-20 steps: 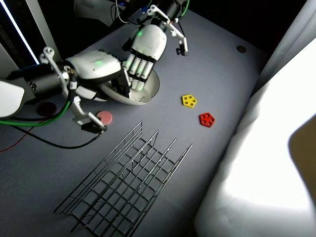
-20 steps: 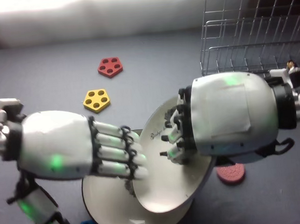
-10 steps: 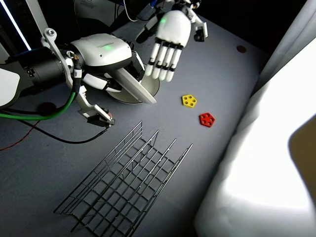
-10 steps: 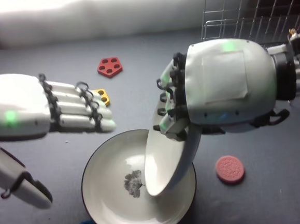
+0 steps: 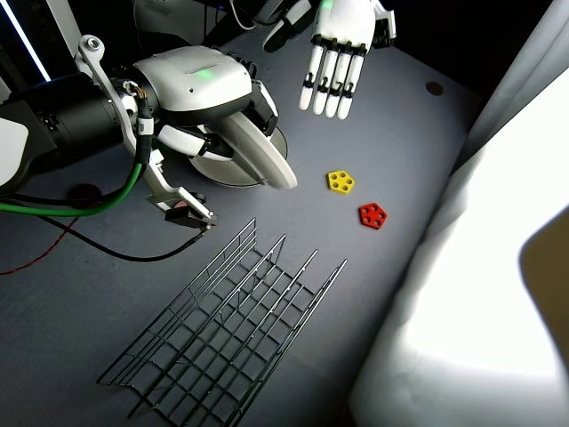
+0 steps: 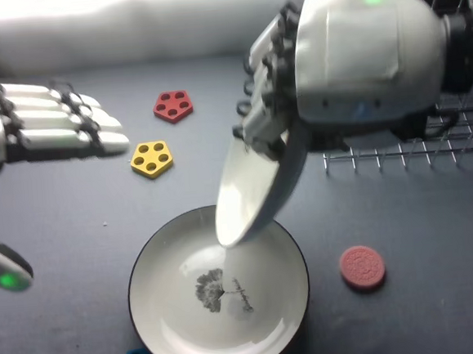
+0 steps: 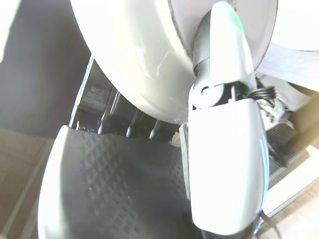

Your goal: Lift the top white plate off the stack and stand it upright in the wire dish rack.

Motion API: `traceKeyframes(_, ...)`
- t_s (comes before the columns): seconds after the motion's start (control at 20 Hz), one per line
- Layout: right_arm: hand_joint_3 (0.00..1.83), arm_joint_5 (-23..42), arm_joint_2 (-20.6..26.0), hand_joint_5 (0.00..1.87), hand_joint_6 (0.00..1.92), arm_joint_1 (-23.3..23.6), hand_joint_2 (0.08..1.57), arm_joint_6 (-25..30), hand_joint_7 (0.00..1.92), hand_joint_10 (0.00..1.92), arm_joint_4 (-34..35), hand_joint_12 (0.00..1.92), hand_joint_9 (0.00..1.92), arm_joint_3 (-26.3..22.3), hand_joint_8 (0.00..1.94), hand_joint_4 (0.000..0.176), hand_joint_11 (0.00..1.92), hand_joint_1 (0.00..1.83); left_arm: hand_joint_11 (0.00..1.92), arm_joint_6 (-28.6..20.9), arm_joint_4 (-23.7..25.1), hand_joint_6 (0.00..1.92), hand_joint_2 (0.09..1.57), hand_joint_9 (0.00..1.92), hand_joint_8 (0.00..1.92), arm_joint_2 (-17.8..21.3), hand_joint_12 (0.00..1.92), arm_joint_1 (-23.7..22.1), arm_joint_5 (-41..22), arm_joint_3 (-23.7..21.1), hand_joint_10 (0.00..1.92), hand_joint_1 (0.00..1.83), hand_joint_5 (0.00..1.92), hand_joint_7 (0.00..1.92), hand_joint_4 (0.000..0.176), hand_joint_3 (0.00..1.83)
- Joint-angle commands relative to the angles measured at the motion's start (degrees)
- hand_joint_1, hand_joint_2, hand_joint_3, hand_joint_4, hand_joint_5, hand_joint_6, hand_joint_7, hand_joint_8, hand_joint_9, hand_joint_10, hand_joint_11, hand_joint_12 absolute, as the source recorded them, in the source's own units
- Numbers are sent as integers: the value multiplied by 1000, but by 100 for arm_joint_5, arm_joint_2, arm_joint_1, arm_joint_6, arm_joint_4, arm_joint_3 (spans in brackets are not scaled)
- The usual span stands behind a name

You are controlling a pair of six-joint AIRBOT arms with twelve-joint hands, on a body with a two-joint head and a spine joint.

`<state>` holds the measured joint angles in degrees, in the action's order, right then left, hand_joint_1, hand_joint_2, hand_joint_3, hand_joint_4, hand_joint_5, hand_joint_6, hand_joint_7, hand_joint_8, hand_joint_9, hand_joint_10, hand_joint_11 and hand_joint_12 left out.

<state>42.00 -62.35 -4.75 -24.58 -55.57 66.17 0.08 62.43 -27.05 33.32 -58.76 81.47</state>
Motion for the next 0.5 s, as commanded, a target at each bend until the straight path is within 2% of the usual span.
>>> traceKeyframes(0.0, 0, 619, 59, 1074, 824, 146, 1028, -21, 1212, 613, 447, 1337, 1181, 13, 289, 0, 979, 1499, 132, -2, -462, 1, 873, 127, 1, 97, 33, -43, -335, -6, 2, 176, 64, 82, 0, 1)
traceKeyframes(0.05, 0, 620, 59, 959, 988, 200, 1052, -21, 1125, 668, 511, 1370, 1151, 41, 456, 0, 959, 1497, 136, -2, -563, 6, 869, 122, 2, 141, 34, 20, -374, -1, 0, 172, 79, 87, 0, 0)
traceKeyframes(0.15, 0, 622, 59, 1011, 917, 269, 1023, -20, 1229, 484, 610, 1274, 1250, 123, 259, 0, 1025, 1502, 133, 2, -862, 2, 865, 118, 1, 208, 33, 107, -473, 45, 0, 180, 74, 84, 0, 0)
traceKeyframes(0.3, 0, 702, 59, 1016, 909, 400, 1020, 118, 1241, 467, 672, 1266, 1259, 235, 236, 0, 1030, 1502, 133, 0, -956, 2, 865, 117, 0, 223, 33, 174, -537, 246, 0, 180, 74, 83, 0, 0)
traceKeyframes(0.35, 0, 735, 59, 1016, 909, 483, 1020, 324, 1241, 466, 672, 1266, 1259, 308, 235, 0, 1030, 1502, 133, 2, -952, 1, 864, 117, 0, 219, 33, 182, -592, 364, 0, 180, 74, 84, 0, 0)
traceKeyframes(0.4, 5, 756, 59, 1011, 918, 534, 1026, 439, 1177, 462, 672, 1306, 1259, 359, 361, 0, 997, 1500, 142, 2, -961, 7, 866, 120, 4, 219, 37, 183, -623, 423, 1, 181, 88, 92, 0, 0)
traceKeyframes(0.45, 0, 773, 59, 864, 1094, 596, 1102, 596, 966, 788, 673, 1486, 1059, 428, 686, 0, 847, 1488, 143, 2, -977, 7, 869, 120, 5, 216, 37, 183, -631, 490, 1, 188, 88, 95, 0, 1)
